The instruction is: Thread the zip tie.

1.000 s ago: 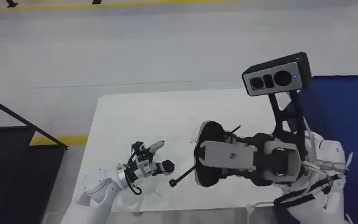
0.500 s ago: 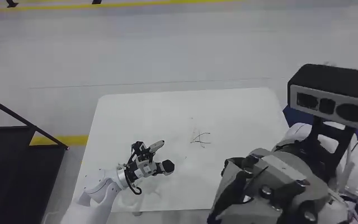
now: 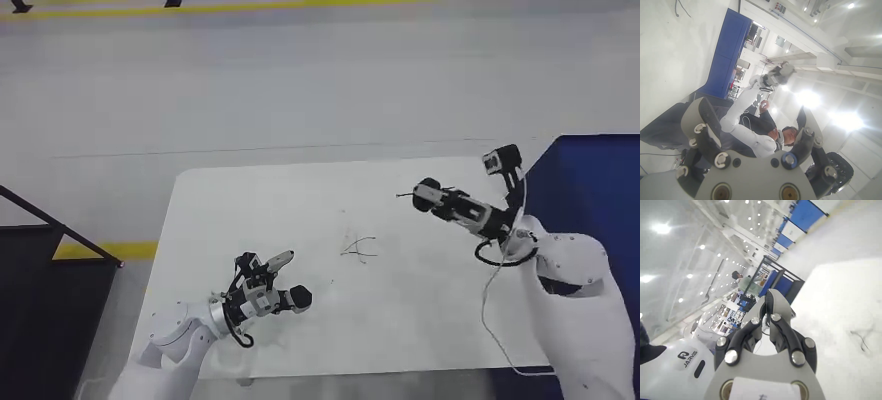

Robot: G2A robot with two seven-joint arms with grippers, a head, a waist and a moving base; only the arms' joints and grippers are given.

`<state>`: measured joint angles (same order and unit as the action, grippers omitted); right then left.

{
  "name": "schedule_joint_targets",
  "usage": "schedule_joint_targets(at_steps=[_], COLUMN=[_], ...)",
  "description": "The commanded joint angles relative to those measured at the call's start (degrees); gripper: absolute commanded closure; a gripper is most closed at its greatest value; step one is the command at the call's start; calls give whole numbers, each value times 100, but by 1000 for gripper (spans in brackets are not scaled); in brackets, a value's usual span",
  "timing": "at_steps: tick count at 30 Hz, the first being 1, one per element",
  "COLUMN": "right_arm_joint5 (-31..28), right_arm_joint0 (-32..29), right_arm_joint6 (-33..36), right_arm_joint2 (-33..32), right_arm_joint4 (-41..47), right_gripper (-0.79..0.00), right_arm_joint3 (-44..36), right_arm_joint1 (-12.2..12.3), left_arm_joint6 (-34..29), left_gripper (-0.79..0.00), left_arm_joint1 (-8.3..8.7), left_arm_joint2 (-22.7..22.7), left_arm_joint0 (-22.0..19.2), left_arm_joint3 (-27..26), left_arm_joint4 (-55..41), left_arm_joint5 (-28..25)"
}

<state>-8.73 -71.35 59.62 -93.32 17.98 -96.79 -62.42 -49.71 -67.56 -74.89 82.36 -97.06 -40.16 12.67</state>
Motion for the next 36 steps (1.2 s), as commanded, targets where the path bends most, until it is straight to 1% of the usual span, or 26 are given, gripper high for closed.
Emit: schedule_joint_targets(at_steps=[1, 2, 10, 11, 12, 13, 14, 17, 18, 19, 32, 34, 36], right_arm_joint5=[143, -13, -13, 112, 364, 818, 1437, 2591, 2873, 3018, 3009, 3071, 3113], right_arm_joint0=[-90, -61, -61, -100, -131, -166, -177, -77, -46, -3, -11, -61, -106], right_arm_joint6=[244, 199, 199, 93, -143, -390, -476, -484, -466, -471, -506, -952, -1387], right_arm_joint2=[-6, -24, -24, -20, -22, -23, -6, -110, -154, -210, -209, -275, -464], right_arm_joint4=[-3, 50, 50, 4, -59, -25, -15, -85, -12, 162, 165, 218, 284], right_gripper=[0, 0, 0, 0, 0, 0, 0, 0, 0, 0, 0, 0, 0], right_arm_joint3=[136, 123, 123, 166, 172, 239, 268, 265, 243, 180, 183, 193, 152], right_arm_joint1=[26, 24, 24, 25, 25, 22, 30, 84, 97, 99, 97, 87, 89], left_arm_joint6=[0, 0, 0, 0, 0, 0, 0, 0, 0, 0, 43, 218, 653], left_gripper=[-785, -785, -785, -785, -785, -785, -785, -785, -785, -785, -785, -785, -785], left_arm_joint1=[0, 0, 0, 0, 0, 0, 0, 0, 0, 0, -1, -10, -26], left_arm_joint2=[0, 0, 0, 0, 0, 0, 0, 0, 0, 0, 10, 167, 394], left_arm_joint0=[0, 0, 0, 0, 0, 0, 0, 0, 0, 0, 7, -117, -418], left_arm_joint3=[0, 0, 0, 0, 0, 0, 0, 0, 0, 0, -1, -178, -389], left_arm_joint4=[0, 0, 0, 0, 0, 0, 0, 0, 0, 0, 24, 308, 970], left_arm_joint5=[0, 0, 0, 0, 0, 0, 0, 0, 0, 0, -1, -9, 32])
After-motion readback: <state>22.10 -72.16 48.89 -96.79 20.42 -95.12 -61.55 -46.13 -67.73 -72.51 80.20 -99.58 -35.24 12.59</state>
